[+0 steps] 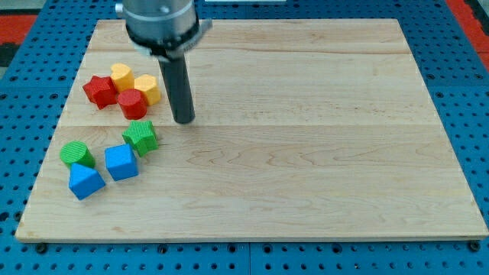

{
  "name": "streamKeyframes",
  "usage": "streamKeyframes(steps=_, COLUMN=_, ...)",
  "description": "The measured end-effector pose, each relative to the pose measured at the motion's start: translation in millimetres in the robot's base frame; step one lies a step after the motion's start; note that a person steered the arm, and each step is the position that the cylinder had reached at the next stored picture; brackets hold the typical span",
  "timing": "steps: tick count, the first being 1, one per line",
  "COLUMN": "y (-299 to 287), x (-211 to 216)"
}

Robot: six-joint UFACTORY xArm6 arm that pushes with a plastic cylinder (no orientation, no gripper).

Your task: Drag the red circle into the red star

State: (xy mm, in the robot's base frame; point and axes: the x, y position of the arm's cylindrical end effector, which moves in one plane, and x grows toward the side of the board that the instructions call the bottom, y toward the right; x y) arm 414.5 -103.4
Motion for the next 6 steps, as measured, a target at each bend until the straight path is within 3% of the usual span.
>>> streamKeyframes(steps=2, y=-19.0, x=18.3)
streamKeyframes(steps=4, y=-87.2, x=18.2)
streamKeyframes(steps=6, y=-103.6, x=10.0)
